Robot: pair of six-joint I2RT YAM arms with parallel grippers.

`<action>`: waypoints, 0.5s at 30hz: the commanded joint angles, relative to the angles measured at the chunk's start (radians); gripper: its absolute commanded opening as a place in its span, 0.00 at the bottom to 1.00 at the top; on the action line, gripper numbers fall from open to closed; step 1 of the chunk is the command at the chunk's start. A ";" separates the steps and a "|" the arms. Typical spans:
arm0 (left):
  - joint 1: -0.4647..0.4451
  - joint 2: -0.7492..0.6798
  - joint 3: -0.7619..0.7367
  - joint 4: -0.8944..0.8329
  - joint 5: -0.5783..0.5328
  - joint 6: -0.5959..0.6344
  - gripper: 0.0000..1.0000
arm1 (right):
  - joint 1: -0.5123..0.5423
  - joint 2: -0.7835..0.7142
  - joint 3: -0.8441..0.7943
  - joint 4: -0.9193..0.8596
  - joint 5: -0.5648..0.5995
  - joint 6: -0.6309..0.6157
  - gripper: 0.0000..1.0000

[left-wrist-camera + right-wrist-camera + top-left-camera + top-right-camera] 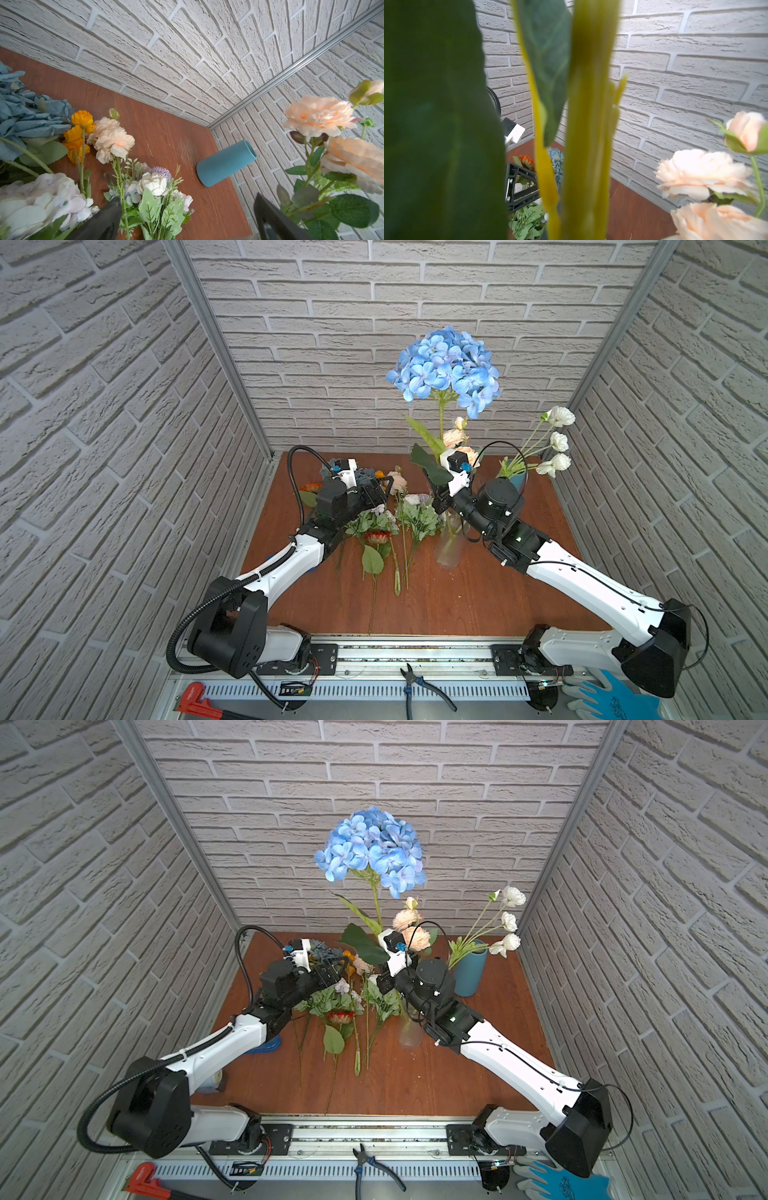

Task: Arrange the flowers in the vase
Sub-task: 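Carry the blue hydrangea over the glass vase and lower its stem inside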

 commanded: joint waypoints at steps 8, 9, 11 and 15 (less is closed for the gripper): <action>0.004 -0.003 -0.009 0.023 -0.013 0.017 0.98 | -0.067 0.039 -0.064 0.254 -0.010 -0.110 0.06; 0.004 -0.002 -0.009 0.023 -0.013 0.016 0.98 | -0.072 0.044 -0.085 0.284 -0.014 -0.110 0.06; 0.004 -0.003 -0.011 0.022 -0.016 0.019 0.98 | -0.076 0.048 -0.129 0.354 -0.017 -0.114 0.05; 0.005 -0.006 -0.008 0.004 -0.019 0.027 0.98 | -0.081 0.038 -0.115 0.344 -0.037 -0.068 0.06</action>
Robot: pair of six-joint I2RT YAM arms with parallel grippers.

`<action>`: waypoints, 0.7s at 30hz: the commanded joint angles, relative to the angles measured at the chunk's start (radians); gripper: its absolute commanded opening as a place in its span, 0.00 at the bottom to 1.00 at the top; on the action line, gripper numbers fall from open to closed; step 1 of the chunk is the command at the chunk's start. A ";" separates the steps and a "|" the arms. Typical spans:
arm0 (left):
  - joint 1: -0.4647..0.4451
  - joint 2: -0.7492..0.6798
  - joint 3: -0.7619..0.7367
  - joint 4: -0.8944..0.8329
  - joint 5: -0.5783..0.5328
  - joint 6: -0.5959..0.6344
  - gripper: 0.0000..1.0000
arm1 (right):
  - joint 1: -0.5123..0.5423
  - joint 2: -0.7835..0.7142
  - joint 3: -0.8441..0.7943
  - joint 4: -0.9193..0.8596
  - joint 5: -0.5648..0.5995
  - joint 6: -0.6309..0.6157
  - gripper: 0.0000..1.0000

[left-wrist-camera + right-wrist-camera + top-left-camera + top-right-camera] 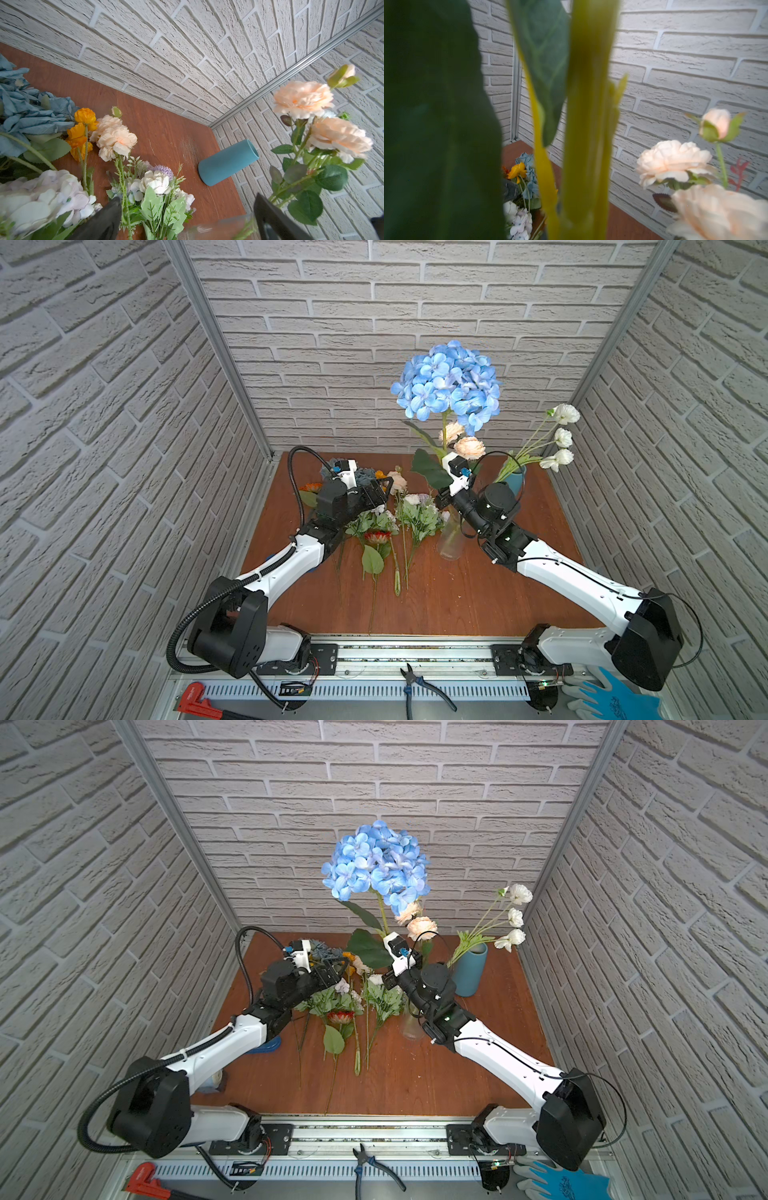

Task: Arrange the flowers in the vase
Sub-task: 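Carry the blue hydrangea over the glass vase and lower its stem inside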

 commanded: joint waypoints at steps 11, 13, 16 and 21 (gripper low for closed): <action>0.004 0.000 0.001 0.006 -0.019 0.032 0.98 | -0.007 -0.067 0.067 0.031 -0.091 0.086 0.06; 0.004 0.007 0.004 0.005 -0.017 0.032 0.98 | -0.007 -0.080 0.077 0.010 -0.079 0.073 0.06; 0.004 0.023 0.016 0.010 -0.009 0.030 0.98 | -0.007 -0.088 0.092 -0.007 -0.047 0.038 0.06; 0.003 0.045 0.027 0.017 -0.003 0.023 0.98 | -0.019 -0.080 0.116 -0.026 -0.031 0.009 0.06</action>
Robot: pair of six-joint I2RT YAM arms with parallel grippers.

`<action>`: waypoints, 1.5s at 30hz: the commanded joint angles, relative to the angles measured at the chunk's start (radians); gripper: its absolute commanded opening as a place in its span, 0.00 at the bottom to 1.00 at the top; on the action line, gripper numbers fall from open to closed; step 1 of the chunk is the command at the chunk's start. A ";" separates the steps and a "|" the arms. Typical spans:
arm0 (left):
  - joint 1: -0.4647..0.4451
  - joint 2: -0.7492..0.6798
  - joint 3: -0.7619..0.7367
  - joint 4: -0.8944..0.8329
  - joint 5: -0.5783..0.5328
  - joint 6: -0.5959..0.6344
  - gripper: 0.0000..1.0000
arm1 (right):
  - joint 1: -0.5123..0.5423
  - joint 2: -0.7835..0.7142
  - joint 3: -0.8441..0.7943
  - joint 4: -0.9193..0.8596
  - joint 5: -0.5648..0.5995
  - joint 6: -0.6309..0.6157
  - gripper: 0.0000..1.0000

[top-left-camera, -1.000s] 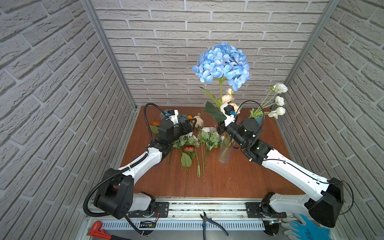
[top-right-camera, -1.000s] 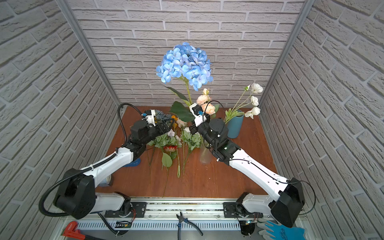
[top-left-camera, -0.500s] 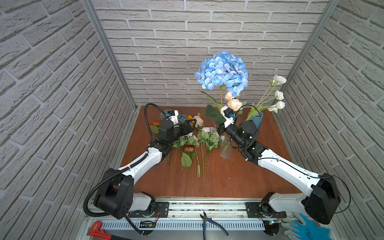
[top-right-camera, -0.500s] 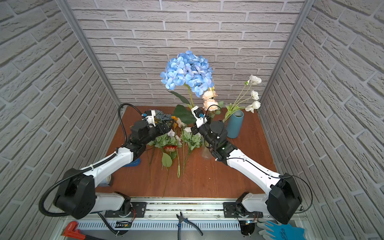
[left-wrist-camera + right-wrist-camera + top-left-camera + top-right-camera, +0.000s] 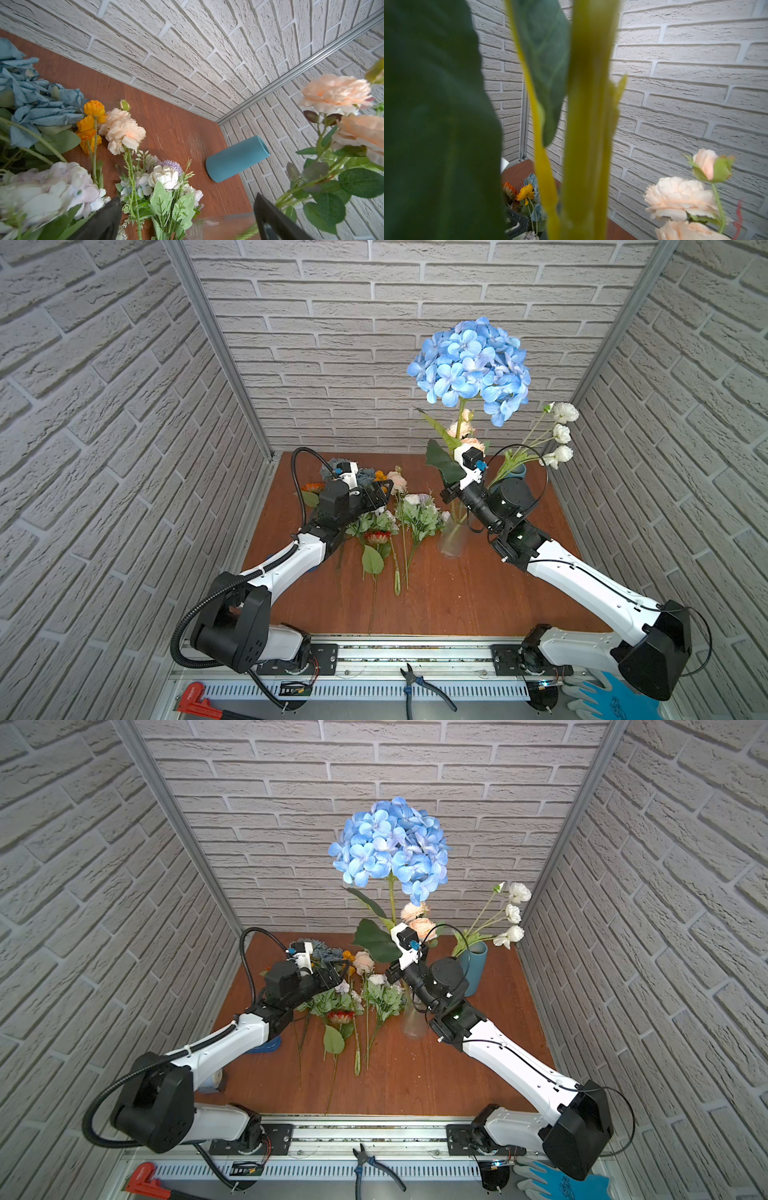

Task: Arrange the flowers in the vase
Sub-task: 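Carry the blue hydrangea over the glass vase and lower its stem inside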

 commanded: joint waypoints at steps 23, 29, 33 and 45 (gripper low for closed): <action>-0.006 0.029 0.040 0.027 0.006 0.010 0.98 | -0.086 0.026 -0.366 0.326 0.078 0.084 0.07; -0.015 0.045 0.049 0.030 0.008 0.005 0.98 | -0.086 -0.021 -0.435 0.263 0.122 0.109 0.11; -0.021 0.050 0.056 0.027 0.008 0.005 0.98 | -0.087 -0.044 -0.451 0.197 0.131 0.120 0.18; -0.033 0.049 0.061 0.023 0.003 0.006 0.98 | -0.086 -0.144 -0.396 -0.157 0.165 0.131 0.72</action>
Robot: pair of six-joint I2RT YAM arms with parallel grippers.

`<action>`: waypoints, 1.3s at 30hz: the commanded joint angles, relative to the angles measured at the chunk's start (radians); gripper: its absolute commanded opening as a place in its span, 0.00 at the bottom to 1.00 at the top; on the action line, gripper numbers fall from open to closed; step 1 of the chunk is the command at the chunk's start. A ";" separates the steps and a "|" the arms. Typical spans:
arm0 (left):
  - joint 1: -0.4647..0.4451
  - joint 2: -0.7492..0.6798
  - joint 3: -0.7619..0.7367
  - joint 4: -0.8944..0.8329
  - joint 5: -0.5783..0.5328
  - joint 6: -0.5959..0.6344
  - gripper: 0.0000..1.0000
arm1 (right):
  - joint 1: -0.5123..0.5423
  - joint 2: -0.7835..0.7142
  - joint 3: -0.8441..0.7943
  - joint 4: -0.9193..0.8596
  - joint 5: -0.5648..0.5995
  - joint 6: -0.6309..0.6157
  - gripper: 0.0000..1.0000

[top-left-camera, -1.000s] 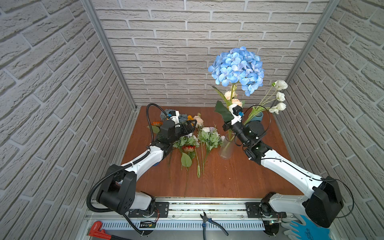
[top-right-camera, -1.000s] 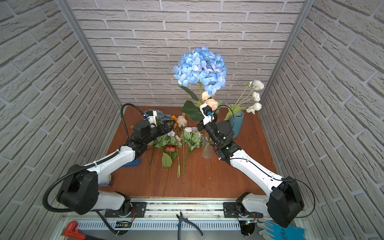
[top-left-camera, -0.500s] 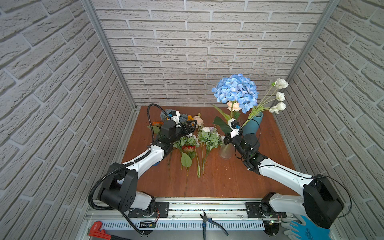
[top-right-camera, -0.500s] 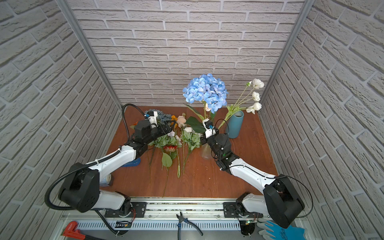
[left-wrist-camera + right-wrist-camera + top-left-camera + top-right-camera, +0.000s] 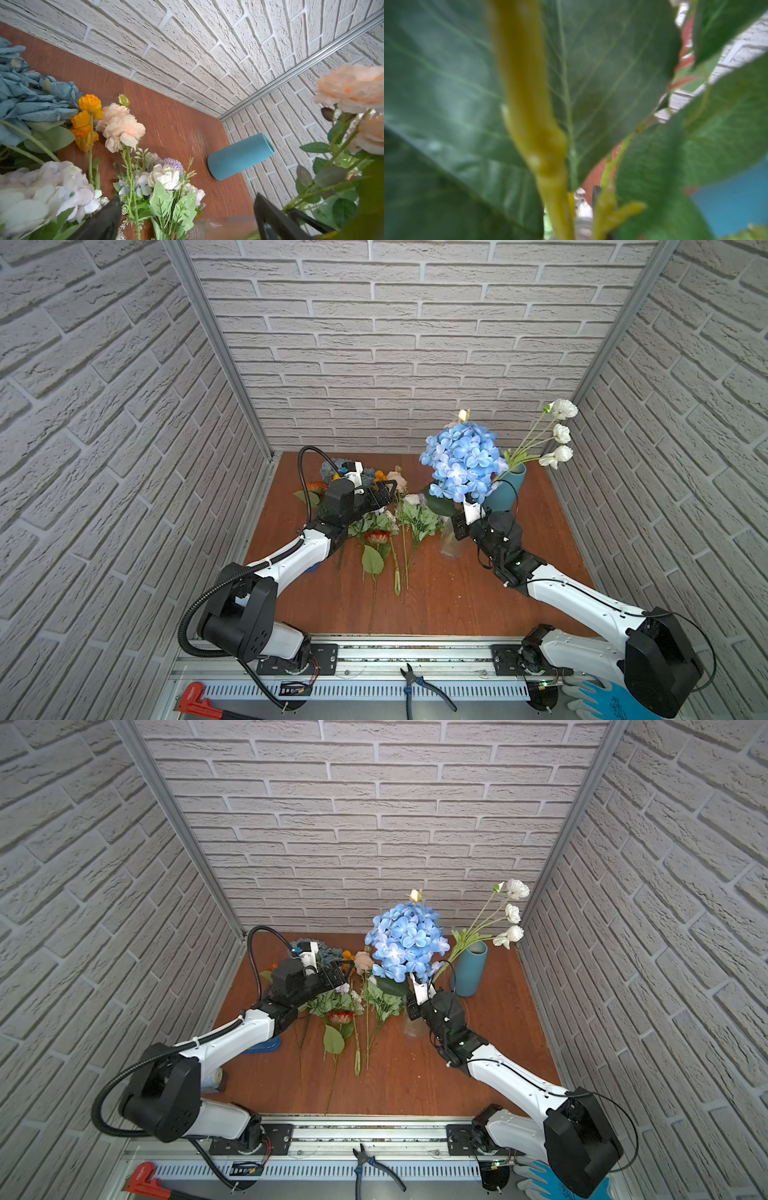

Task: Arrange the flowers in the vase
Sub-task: 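Carry the blue hydrangea over the glass vase and lower its stem inside, then open the right gripper to release the hydrangea stem in the glass vase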

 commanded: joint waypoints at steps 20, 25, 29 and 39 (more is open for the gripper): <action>-0.007 -0.040 0.017 0.005 -0.017 0.036 0.98 | -0.002 -0.208 0.196 -0.488 -0.145 0.069 0.83; 0.032 -0.072 0.001 -0.023 -0.026 0.041 0.98 | 0.015 -0.212 0.263 -0.596 -0.218 0.121 0.83; 0.074 -0.115 -0.026 -0.054 -0.045 0.062 0.98 | 0.065 -0.202 0.257 -0.608 -0.205 0.173 0.82; 0.207 -0.222 -0.119 -0.126 -0.068 0.051 0.98 | 0.162 -0.144 0.300 -0.675 -0.195 0.249 0.74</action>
